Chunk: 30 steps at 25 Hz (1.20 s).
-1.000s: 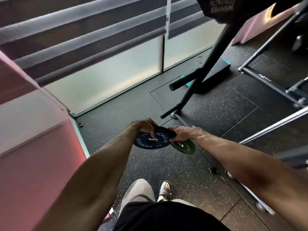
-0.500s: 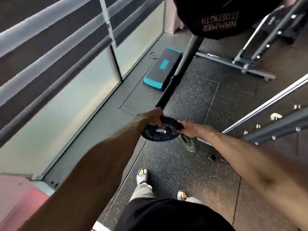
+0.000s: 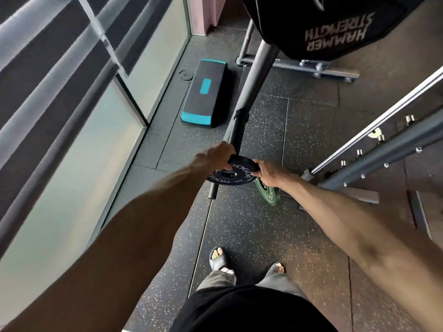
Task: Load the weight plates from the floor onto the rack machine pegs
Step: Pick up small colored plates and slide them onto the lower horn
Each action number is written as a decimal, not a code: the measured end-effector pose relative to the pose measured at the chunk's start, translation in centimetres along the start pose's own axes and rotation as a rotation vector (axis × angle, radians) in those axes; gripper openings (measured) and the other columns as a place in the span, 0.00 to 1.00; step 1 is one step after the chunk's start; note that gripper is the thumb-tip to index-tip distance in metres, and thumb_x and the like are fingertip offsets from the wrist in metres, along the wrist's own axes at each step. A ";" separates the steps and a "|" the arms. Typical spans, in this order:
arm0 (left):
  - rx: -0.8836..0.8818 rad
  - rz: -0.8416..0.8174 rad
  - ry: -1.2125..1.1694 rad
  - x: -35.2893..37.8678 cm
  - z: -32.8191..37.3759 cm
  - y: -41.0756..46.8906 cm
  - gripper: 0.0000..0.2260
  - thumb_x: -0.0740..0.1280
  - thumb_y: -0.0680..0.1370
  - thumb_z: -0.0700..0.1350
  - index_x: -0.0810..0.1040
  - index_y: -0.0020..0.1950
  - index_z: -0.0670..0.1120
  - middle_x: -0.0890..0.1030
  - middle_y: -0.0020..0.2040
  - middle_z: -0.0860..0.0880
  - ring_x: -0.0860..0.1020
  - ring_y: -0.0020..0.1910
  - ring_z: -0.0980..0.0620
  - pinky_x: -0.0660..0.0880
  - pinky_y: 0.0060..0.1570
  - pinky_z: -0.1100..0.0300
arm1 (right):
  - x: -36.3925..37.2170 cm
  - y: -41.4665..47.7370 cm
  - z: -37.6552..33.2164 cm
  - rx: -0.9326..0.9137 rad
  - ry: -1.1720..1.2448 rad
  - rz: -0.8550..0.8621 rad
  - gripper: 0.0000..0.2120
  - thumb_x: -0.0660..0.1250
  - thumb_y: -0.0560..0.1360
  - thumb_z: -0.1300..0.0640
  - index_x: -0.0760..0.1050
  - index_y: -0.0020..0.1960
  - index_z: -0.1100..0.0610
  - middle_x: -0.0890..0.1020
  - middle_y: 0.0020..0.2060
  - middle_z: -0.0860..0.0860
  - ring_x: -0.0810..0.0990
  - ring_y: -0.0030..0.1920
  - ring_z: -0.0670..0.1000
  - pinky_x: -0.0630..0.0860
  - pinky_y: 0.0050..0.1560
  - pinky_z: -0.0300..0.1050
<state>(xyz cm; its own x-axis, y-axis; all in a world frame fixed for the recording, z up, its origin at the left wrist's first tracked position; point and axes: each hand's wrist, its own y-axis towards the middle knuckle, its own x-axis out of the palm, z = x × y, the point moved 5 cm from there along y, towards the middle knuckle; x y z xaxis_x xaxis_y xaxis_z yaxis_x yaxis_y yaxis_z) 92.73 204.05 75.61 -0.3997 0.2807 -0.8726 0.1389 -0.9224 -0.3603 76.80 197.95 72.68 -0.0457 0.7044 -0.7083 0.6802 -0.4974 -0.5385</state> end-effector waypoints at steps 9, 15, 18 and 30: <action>0.105 0.039 0.016 0.3 -1.3 2.1 0.17 0.76 0.72 0.44 0.81 0.60 0.43 0.82 0.53 0.44 0.81 0.51 0.45 0.70 0.47 0.61 | 0.9 1.7 1.3 0.129 -0.097 0.165 0.23 0.56 0.85 0.54 0.59 0.78 0.52 0.82 0.53 0.59 0.77 0.29 0.47 0.64 0.19 0.33; 0.089 0.098 -0.006 -1.6 -1.6 6.0 0.14 0.73 0.74 0.41 0.80 0.60 0.43 0.81 0.54 0.43 0.80 0.52 0.43 0.69 0.48 0.57 | -2.9 4.8 1.5 0.154 -0.079 0.214 0.19 0.54 0.85 0.59 0.63 0.75 0.54 0.82 0.46 0.54 0.71 0.27 0.43 0.63 0.19 0.34; 0.061 0.123 -0.010 -2.9 -1.6 8.4 0.14 0.72 0.74 0.41 0.80 0.59 0.43 0.81 0.53 0.43 0.80 0.52 0.42 0.70 0.47 0.55 | -4.8 7.4 2.3 0.165 -0.040 0.215 0.21 0.52 0.85 0.62 0.61 0.77 0.53 0.82 0.52 0.57 0.71 0.27 0.44 0.64 0.17 0.32; -0.077 0.191 -0.011 -5.3 -2.8 14.4 0.21 0.73 0.75 0.44 0.75 0.67 0.47 0.78 0.60 0.42 0.78 0.60 0.42 0.75 0.58 0.50 | -8.3 12.2 4.6 0.197 0.111 0.216 0.29 0.54 0.82 0.67 0.52 0.79 0.48 0.77 0.47 0.55 0.69 0.27 0.45 0.66 0.20 0.36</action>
<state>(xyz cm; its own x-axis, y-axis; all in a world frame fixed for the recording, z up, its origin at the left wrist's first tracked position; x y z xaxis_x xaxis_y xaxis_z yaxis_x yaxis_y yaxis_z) 99.39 190.03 74.15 -0.3688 0.0992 -0.9242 0.2817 -0.9356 -0.2128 82.13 183.71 69.84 0.1721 0.6174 -0.7676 0.5098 -0.7226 -0.4669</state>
